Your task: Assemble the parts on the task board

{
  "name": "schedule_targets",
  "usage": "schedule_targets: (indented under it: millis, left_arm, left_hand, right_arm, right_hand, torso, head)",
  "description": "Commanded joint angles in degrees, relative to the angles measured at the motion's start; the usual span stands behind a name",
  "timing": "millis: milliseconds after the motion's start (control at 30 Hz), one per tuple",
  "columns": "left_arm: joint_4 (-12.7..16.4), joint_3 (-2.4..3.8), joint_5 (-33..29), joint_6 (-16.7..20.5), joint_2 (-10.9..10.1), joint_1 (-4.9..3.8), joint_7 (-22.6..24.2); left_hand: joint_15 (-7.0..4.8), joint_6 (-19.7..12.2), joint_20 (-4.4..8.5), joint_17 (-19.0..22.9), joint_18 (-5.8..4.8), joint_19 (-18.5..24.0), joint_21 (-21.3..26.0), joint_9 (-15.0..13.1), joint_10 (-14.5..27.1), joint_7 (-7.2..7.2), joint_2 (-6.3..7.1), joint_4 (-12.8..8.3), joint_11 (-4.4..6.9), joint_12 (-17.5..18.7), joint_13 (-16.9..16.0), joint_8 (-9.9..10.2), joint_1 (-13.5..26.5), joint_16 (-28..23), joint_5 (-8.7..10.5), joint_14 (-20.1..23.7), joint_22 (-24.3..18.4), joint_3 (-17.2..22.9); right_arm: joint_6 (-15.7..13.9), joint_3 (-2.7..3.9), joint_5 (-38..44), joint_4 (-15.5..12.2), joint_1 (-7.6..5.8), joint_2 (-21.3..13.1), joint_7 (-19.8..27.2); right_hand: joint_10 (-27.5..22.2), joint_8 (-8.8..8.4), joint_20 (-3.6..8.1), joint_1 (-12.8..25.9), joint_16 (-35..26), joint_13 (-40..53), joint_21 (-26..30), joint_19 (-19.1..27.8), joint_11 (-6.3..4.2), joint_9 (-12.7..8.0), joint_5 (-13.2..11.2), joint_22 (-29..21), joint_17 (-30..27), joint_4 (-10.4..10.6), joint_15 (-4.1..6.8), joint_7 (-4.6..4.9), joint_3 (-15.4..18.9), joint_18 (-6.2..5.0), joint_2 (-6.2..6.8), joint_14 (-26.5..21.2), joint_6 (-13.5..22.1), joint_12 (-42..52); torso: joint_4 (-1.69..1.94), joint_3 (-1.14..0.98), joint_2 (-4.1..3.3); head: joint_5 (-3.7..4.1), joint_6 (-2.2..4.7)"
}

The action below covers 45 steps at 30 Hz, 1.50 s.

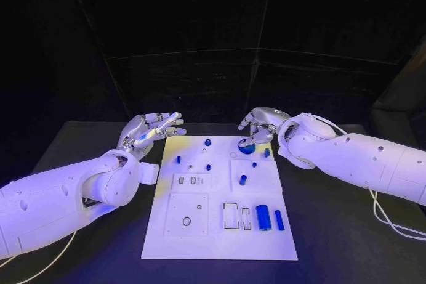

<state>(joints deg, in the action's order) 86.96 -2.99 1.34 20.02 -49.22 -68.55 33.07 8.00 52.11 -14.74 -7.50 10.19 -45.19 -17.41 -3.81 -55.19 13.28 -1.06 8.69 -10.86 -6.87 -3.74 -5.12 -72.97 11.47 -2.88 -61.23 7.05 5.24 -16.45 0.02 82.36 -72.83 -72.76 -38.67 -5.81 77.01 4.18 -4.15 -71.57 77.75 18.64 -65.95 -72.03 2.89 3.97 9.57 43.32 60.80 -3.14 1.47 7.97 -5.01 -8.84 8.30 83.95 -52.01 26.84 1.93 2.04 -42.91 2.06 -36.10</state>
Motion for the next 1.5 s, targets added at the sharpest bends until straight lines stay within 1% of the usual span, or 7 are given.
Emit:
schedule_targets:
  millis: [33, 67, 133, 167, 300, 533, 1500]
  left_arm:
    - [0.08, 0.05, 0.3, -1.09, 0.01, -0.1, 0.34]
    - [0.04, 0.05, 0.3, -1.16, 0.05, -0.1, 0.34]
    - [-0.03, 0.04, 0.3, -1.22, 0.11, -0.1, 0.32]
    - [-0.08, 0.04, 0.3, -1.25, 0.15, -0.1, 0.32]
    - [-0.25, 0.04, 0.3, -1.34, 0.28, -0.1, 0.28]
    - [-0.55, 0.04, 0.3, -1.4, 0.44, -0.1, 0.25]
    - [-1.0, 0.04, 0.3, -1.56, 0.7, -0.09, 0.03]
  left_hand:
    - [0.29, 0.21, -0.17, -0.1, 0.34, -0.03, 0.19, 0.07, 0.14, 0.9, -0.53, -0.31, -0.27, 0.31, 0.04, 0.36, 0.07, -0.25, -0.24, -0.03, -0.08, -0.09]
    - [0.29, 0.21, -0.17, -0.1, 0.34, -0.03, 0.19, 0.07, 0.14, 0.9, -0.53, -0.31, -0.27, 0.31, 0.04, 0.36, 0.07, -0.25, -0.24, -0.03, -0.08, -0.09]
    - [0.29, 0.21, -0.17, -0.1, 0.34, -0.03, 0.19, 0.07, 0.14, 0.9, -0.53, -0.31, -0.27, 0.31, 0.04, 0.36, 0.07, -0.25, -0.24, -0.03, -0.08, -0.09]
    - [0.29, 0.21, -0.17, -0.1, 0.34, -0.03, 0.19, 0.07, 0.14, 0.9, -0.53, -0.31, -0.27, 0.31, 0.04, 0.36, 0.07, -0.25, -0.24, -0.03, -0.08, -0.09]
    - [0.29, 0.21, -0.17, -0.1, 0.34, -0.03, 0.19, 0.07, 0.14, 0.9, -0.53, -0.31, -0.27, 0.31, 0.04, 0.36, 0.07, -0.25, -0.24, -0.03, -0.08, -0.09]
    - [0.29, 0.21, -0.17, -0.1, 0.34, -0.03, 0.19, 0.07, 0.14, 0.9, -0.53, -0.31, -0.27, 0.31, 0.04, 0.36, 0.07, -0.25, -0.24, -0.03, -0.08, -0.09]
    - [0.28, 0.28, -0.18, -0.12, 0.36, -0.04, 0.24, 0.06, 0.05, 0.8, -0.53, -0.45, -0.21, 0.33, 0.03, 0.4, 0.01, -0.33, -0.24, -0.06, -0.14, -0.11]
  right_arm:
    - [4.98, 0.09, -5.42, -0.4, -0.14, -0.5, -2.21]
    - [5.85, 0.11, -5.63, -0.16, -0.14, -0.71, -2.62]
    - [6.68, 0.11, -5.55, 0.26, -0.15, -0.75, -2.99]
    - [7.11, 0.12, -5.43, 0.54, -0.15, -0.72, -3.17]
    - [8.68, 0.11, -4.84, 1.65, -0.15, -0.32, -3.76]
    - [10.63, 0.1, -3.96, 2.93, -0.14, 0.5, -4.44]
    - [12.59, 0.08, -1.74, 6.04, -0.1, 2.56, -5.64]
  right_hand:
    - [-2.98, 0.6, -0.16, -2.77, 2.08, 12.89, -1.97, -1.15, 0.71, 0.07, 0.29, 3.0, 3.6, 3.57, 0.3, 0.25, 4.49, 0.99, -1.38, 2.21, 0.87, 13.25]
    - [-2.78, 0.86, -0.28, -4.12, 3.27, 23.26, -3.02, -1.68, 0.55, 0.07, 0.45, 4.64, 5.94, 5.07, -0.18, 0.48, 5.52, 1.23, -1.92, 2.49, 1.24, 22.97]
    - [-2.71, 1.35, -0.6, -5.45, 4.52, 33.23, -4.04, -2.01, 0.96, 0.09, 0.65, 6.0, 8.27, 7.02, -0.53, 0.74, 6.89, 1.44, -1.66, 2.72, 1.87, 32.47]
    - [-1.89, 1.49, -0.78, -5.93, 4.96, 36.72, -4.35, -2.13, 0.88, 0.08, 0.97, 6.48, 9.26, 7.56, -0.49, 0.97, 6.8, 1.58, -2.3, 2.84, 2.03, 35.56]
    - [-0.96, 2.2, -1.14, -7.34, 5.98, 43.82, -5.04, -2.13, 1.14, 0.08, 1.31, 7.24, 11.31, 9.33, -0.86, 1.34, 7.48, 1.66, -2.52, 3.02, 2.62, 41.99]
    - [0.08, 2.78, -1.28, -8.24, 6.53, 47.52, -5.43, -2.12, 1.27, 0.1, 1.71, 7.69, 12.52, 9.92, -0.99, 1.39, 7.52, 1.7, -3.09, 3.16, 2.68, 45.15]
    - [1.8, 4.32, -1.28, -10.77, 7.45, 52.37, -6.66, -2.56, 1.13, 0.18, 2.47, 9.37, 14.55, 8.87, -0.95, 1.23, 5.75, 1.95, -5.96, 3.42, 1.63, 49.12]
  torso:
    - [0.1, 0.0, -0.06]
    - [0.18, 0.0, -0.08]
    - [0.19, 0.0, -0.1]
    - [0.21, -0.01, -0.11]
    - [0.26, 0.06, -0.13]
    - [0.21, 0.12, -0.09]
    - [0.31, 0.1, -0.11]
  head:
    - [0.39, 0.13]
    - [0.45, 0.12]
    - [0.44, 0.02]
    - [0.47, -0.03]
    - [0.59, -0.18]
    - [0.62, -0.3]
    - [0.71, -0.77]
